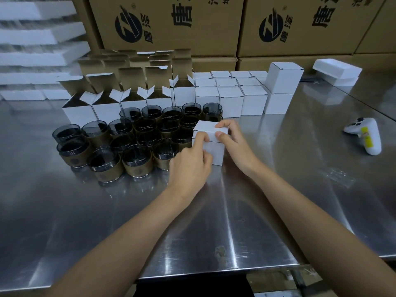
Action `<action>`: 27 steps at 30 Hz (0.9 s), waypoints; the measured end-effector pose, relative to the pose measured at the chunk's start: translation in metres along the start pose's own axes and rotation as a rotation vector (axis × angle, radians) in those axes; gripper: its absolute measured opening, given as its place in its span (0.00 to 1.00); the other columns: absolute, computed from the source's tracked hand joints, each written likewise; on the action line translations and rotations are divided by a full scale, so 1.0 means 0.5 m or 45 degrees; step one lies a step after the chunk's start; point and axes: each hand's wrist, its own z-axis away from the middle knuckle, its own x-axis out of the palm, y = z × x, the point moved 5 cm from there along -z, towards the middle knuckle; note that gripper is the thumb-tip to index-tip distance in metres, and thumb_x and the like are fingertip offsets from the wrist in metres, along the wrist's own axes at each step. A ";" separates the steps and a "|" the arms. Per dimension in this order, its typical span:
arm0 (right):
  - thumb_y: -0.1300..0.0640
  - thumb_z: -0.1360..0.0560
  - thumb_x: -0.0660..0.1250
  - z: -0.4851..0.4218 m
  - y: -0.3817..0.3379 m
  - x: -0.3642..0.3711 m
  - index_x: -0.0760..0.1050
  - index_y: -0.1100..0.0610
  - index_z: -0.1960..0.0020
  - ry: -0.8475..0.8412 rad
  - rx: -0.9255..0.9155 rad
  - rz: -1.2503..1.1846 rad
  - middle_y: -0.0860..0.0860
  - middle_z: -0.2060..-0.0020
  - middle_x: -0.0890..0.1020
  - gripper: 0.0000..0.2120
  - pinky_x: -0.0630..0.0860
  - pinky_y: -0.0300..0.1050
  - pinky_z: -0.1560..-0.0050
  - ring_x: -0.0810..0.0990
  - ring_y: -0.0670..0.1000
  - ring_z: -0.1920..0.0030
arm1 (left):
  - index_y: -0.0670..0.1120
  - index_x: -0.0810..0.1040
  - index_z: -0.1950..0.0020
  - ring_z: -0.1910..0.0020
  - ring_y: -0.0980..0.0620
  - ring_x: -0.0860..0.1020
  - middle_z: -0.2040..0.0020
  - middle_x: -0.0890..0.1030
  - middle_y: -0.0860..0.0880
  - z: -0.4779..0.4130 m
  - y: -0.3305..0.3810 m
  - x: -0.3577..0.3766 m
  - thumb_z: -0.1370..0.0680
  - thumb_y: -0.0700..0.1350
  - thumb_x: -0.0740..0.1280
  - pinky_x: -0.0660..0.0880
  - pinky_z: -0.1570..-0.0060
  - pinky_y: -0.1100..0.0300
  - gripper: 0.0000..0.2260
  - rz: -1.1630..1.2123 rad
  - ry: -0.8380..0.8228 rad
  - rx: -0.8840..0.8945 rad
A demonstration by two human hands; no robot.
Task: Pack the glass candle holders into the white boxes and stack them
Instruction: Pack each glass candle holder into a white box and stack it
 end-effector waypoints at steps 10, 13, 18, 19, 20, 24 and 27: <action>0.47 0.23 0.58 0.004 -0.002 -0.011 0.66 0.41 0.47 -0.072 -0.095 0.239 0.53 0.43 0.71 0.05 0.69 0.35 0.52 0.73 0.55 0.55 | 0.49 0.68 0.41 0.70 0.41 0.70 0.66 0.79 0.45 -0.008 -0.013 -0.021 0.22 0.44 0.57 0.61 0.70 0.56 0.10 -0.329 0.127 0.046; 0.47 0.25 0.60 0.000 0.001 -0.011 0.68 0.42 0.49 -0.058 -0.050 0.157 0.55 0.42 0.71 0.06 0.70 0.39 0.48 0.73 0.57 0.51 | 0.48 0.68 0.40 0.71 0.40 0.75 0.69 0.76 0.47 -0.009 -0.027 -0.035 0.22 0.44 0.58 0.61 0.71 0.57 0.11 -0.266 0.165 0.066; 0.50 0.33 0.64 0.003 0.003 0.007 0.74 0.40 0.57 -0.077 0.205 -0.248 0.60 0.36 0.69 0.07 0.67 0.55 0.35 0.72 0.53 0.43 | 0.48 0.66 0.30 0.69 0.38 0.77 0.68 0.77 0.47 -0.005 -0.005 -0.026 0.23 0.44 0.60 0.68 0.69 0.53 0.20 -0.211 0.139 0.125; 0.52 0.34 0.64 0.003 0.006 0.011 0.74 0.42 0.57 -0.074 0.266 -0.339 0.60 0.36 0.70 0.07 0.67 0.55 0.37 0.72 0.54 0.42 | 0.49 0.66 0.31 0.67 0.37 0.77 0.66 0.79 0.45 -0.003 -0.004 -0.020 0.22 0.44 0.59 0.70 0.67 0.51 0.19 -0.202 0.112 0.114; 0.53 0.35 0.64 0.002 0.008 0.014 0.74 0.45 0.58 -0.055 0.315 -0.422 0.59 0.38 0.70 0.07 0.69 0.53 0.41 0.72 0.55 0.44 | 0.49 0.66 0.32 0.65 0.37 0.78 0.65 0.79 0.44 -0.003 -0.005 -0.015 0.22 0.45 0.58 0.71 0.65 0.50 0.18 -0.189 0.096 0.100; 0.58 0.39 0.63 -0.004 0.016 0.022 0.72 0.48 0.63 0.009 0.408 -0.518 0.55 0.45 0.69 0.07 0.67 0.45 0.56 0.71 0.54 0.50 | 0.47 0.66 0.37 0.63 0.37 0.77 0.65 0.78 0.43 -0.001 -0.014 -0.005 0.21 0.44 0.57 0.72 0.63 0.49 0.13 -0.129 0.055 0.050; 0.59 0.41 0.63 -0.005 0.020 0.022 0.72 0.49 0.67 0.039 0.406 -0.518 0.53 0.51 0.69 0.06 0.65 0.42 0.60 0.70 0.51 0.55 | 0.46 0.67 0.38 0.63 0.37 0.77 0.66 0.75 0.44 -0.006 -0.008 -0.002 0.21 0.44 0.58 0.68 0.65 0.52 0.12 -0.160 0.056 0.066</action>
